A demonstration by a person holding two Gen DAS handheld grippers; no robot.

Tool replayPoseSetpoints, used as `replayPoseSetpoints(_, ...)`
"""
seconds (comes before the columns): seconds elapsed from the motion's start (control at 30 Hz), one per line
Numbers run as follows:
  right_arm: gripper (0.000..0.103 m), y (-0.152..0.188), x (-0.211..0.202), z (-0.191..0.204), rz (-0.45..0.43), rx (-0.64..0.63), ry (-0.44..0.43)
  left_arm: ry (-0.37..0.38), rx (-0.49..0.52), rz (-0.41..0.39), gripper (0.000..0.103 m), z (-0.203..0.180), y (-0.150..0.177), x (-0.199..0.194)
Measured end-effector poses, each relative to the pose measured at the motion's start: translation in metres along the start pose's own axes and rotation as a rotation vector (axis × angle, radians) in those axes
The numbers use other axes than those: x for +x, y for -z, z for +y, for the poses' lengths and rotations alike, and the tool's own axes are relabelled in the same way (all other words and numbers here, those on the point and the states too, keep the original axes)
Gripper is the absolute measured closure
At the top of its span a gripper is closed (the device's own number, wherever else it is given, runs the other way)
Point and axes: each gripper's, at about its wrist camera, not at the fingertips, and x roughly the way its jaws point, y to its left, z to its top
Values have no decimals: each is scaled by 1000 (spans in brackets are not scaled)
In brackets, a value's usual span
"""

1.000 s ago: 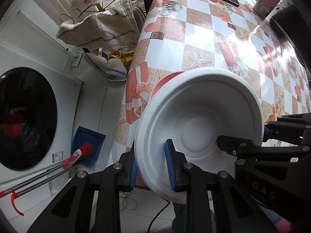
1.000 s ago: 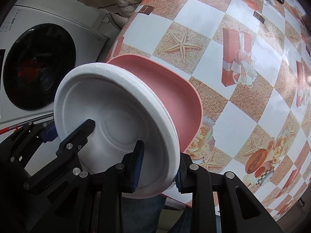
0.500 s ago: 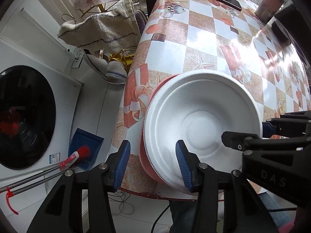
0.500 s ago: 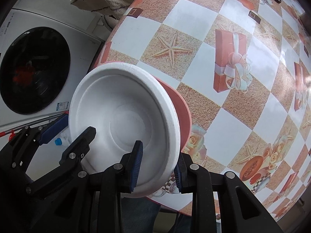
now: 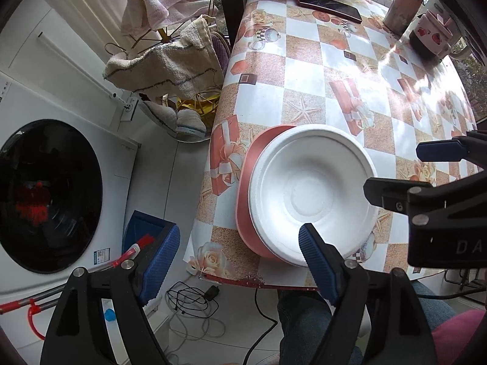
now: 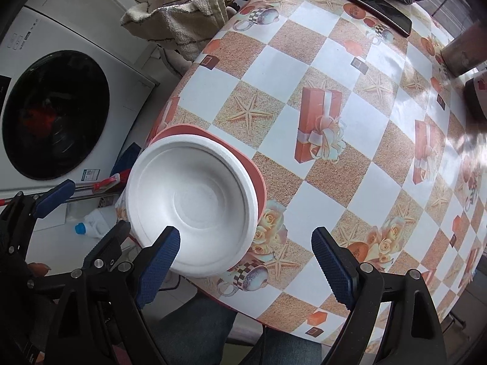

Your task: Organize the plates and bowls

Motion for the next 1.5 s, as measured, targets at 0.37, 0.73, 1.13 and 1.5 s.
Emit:
replayPoseSetpoints(0.37, 0, 11, -51, 23, -63, -8, -19, 40, 37, -5, 18, -3, -2, -37)
replayPoseSetpoints(0.73, 0, 10, -46, 26, -32, -22, 24, 3, 67, -21, 18, -7, -5, -42)
replayPoseSetpoints(1.13, 0, 8, -38, 28, 6, -27, 17, 1, 69, -14, 18, -7, -6, -40)
replayPoseSetpoints(1.5, 0, 9, -33, 26, 23, -19, 5, 0, 70, -2, 18, -10, -5, -37)
